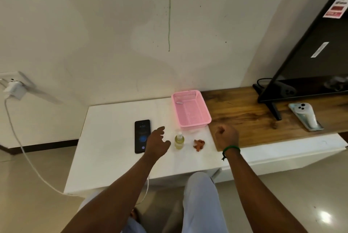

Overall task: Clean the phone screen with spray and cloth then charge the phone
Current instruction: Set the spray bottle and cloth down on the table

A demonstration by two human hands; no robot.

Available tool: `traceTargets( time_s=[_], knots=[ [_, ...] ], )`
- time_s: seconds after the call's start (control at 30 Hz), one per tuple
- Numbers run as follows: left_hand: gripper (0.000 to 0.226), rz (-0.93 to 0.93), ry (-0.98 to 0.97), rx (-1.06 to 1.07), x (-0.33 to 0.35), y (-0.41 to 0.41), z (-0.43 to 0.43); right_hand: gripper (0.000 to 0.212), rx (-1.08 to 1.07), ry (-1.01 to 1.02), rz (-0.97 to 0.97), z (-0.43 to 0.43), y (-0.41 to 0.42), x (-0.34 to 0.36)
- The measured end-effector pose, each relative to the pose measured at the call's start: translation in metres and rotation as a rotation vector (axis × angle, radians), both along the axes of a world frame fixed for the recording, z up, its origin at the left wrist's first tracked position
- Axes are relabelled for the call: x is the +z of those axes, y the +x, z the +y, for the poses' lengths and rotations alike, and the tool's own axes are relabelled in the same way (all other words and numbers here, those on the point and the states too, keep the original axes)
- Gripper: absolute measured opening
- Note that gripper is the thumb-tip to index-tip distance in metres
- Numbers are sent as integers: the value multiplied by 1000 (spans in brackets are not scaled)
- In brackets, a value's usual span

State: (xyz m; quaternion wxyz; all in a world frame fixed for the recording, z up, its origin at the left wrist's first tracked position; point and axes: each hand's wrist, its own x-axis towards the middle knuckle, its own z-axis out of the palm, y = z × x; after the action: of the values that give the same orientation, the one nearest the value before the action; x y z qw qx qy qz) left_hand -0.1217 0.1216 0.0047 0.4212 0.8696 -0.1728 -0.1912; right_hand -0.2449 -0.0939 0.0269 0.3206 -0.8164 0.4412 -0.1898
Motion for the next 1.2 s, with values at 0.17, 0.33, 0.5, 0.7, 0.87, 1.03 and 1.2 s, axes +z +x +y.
traceTargets(
  time_s=[0.17,0.33,0.5,0.7,0.87,1.03,1.2],
  knots=[
    [82,107,41,-120,-14,-4,-19,21,120,107,198,-1,-4,-43],
    [89,122,66,-138,-26,-6,-29,49,249,154,327,2,-4,-67],
    [80,90,69,-129,-35,-8,-36,43,317,80,412,2,2,-72],
    [46,-25,51,-101,-40,-10,-41,30,321,-8,480,-1,9,-79],
    [48,24,13,-64,-42,-9,-40,29,331,-34,502,-4,10,-85],
    [49,46,11,-51,-43,-8,-39,27,327,-35,492,-3,10,-85],
    [52,60,14,-45,-44,-8,-40,25,338,-5,413,1,14,-82]
  ],
)
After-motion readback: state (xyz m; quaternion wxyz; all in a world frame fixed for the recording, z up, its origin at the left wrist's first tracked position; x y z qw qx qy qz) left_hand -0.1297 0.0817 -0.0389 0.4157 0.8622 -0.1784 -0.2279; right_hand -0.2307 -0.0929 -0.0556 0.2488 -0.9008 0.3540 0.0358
